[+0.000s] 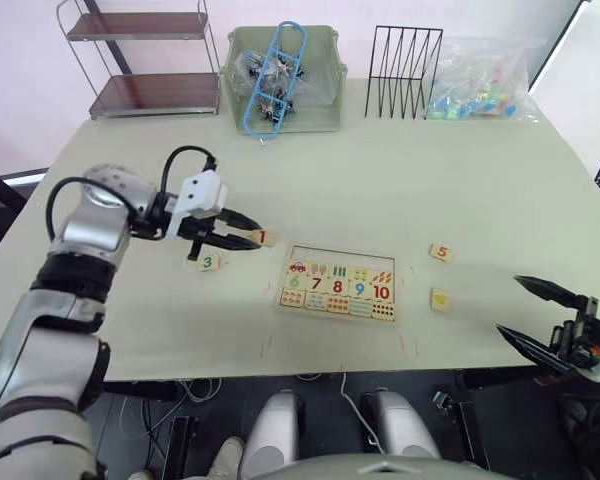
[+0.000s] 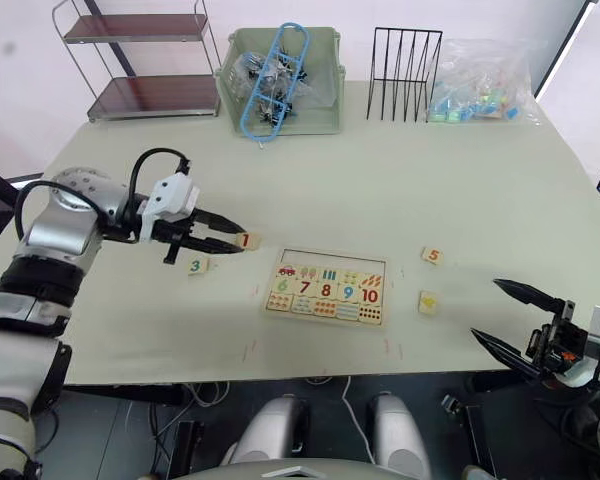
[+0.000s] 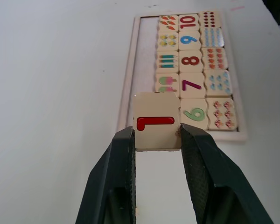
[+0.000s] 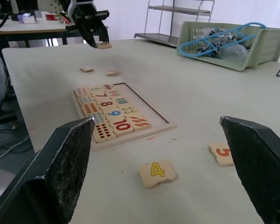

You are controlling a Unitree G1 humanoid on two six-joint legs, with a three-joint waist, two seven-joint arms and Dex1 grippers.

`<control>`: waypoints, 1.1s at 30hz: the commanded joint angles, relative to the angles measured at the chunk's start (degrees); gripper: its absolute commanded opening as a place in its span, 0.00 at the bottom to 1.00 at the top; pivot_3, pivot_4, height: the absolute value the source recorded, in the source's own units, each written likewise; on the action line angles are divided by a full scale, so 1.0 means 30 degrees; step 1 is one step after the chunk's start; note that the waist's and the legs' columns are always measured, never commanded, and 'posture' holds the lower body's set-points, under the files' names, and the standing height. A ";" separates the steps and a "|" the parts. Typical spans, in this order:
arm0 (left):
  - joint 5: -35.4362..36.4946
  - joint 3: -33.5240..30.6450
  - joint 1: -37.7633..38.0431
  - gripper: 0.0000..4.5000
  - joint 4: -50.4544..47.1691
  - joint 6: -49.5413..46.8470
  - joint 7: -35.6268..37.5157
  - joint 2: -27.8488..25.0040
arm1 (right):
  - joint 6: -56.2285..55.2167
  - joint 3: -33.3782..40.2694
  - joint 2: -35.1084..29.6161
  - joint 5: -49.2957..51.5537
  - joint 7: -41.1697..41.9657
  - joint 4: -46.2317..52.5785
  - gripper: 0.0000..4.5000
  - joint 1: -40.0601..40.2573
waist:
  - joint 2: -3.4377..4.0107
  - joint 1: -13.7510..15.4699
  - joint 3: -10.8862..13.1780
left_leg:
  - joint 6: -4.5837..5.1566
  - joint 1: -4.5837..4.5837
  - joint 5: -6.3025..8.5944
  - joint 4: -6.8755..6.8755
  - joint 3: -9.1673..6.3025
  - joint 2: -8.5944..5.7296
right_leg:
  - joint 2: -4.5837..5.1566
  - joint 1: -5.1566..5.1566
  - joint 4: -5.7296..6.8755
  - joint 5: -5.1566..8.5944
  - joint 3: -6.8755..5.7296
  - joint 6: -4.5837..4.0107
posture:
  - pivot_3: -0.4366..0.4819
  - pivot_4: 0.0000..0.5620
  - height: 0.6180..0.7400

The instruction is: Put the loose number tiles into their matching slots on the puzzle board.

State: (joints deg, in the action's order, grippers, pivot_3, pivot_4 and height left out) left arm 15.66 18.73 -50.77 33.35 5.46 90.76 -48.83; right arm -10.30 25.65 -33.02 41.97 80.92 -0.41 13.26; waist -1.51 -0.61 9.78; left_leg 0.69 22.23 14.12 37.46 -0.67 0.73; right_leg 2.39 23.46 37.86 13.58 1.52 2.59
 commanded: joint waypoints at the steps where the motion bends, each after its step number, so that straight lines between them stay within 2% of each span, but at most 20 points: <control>1: -0.1445 0.0947 -0.1347 0.20 0.0669 0.0129 0.0580 0.0475 | -0.0269 0.0826 0.0116 0.0401 -0.0343 0.1178 1.00 0.0616 | -0.0002 -0.0043 0.0002 | 0.0000 0.0005 0.0000 0.0000 -0.0004 -0.0001 | -0.0001 0.0002 -0.0001 0.0001 -0.0002 0.0001 | 0.48 0.27 1.00; 7: -0.4209 0.2003 -0.2916 0.20 0.2279 0.1632 0.0320 0.2535 | -0.0536 0.1450 0.0374 0.0646 -0.0727 0.2257 1.00 0.1808 | -0.0004 -0.0009 0.0011 | 0.0001 0.0014 0.0000 0.0004 -0.0004 -0.0006 | -0.0002 0.0008 0.0000 0.0002 0.0004 0.0005 | 0.48 0.27 1.00; 11: -0.5416 0.2074 -0.3213 0.20 0.2913 0.1476 -0.0081 0.3483 | -0.0730 0.1677 0.0660 0.0636 -0.1076 0.2860 1.00 0.2471 | -0.0004 -0.0069 0.0013 | 0.0001 0.0022 0.0000 0.0008 -0.0002 -0.0008 | -0.0003 0.0014 0.0000 0.0003 0.0007 0.0008 | 0.48 0.27 1.00; 20: -0.7857 0.2523 -0.3494 0.20 0.2370 -0.0943 -0.0102 0.3987 | -0.0640 0.1735 0.0638 0.0722 -0.1698 0.3719 1.00 0.3068 | -0.0004 -0.0035 0.0014 | 0.0001 0.0090 -0.0001 0.0023 -0.0021 -0.0007 | -0.0008 0.0074 0.0004 -0.0003 -0.0003 0.0016 | 0.48 0.27 1.00; 33: -0.8654 0.2489 -0.2815 0.20 -0.0683 -0.3794 -0.0264 0.4054 | 0.0226 0.1420 0.0110 0.0755 -0.2587 0.4556 1.00 0.2548 | -0.0005 -0.0023 0.0016 | 0.0001 0.0117 -0.0001 0.0034 -0.0059 -0.0010 | -0.0008 0.0077 0.0002 -0.0014 -0.0026 0.0024 | 0.48 0.27 1.00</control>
State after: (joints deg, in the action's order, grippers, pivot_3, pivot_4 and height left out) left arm -10.12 27.06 -59.24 33.17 -5.28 90.01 -36.41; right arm -9.80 28.65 -31.91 43.24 73.32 11.37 21.03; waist -1.53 -0.68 9.83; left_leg 0.69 22.58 14.12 37.56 -0.84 0.69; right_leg 2.36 23.69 37.87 13.54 1.44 2.66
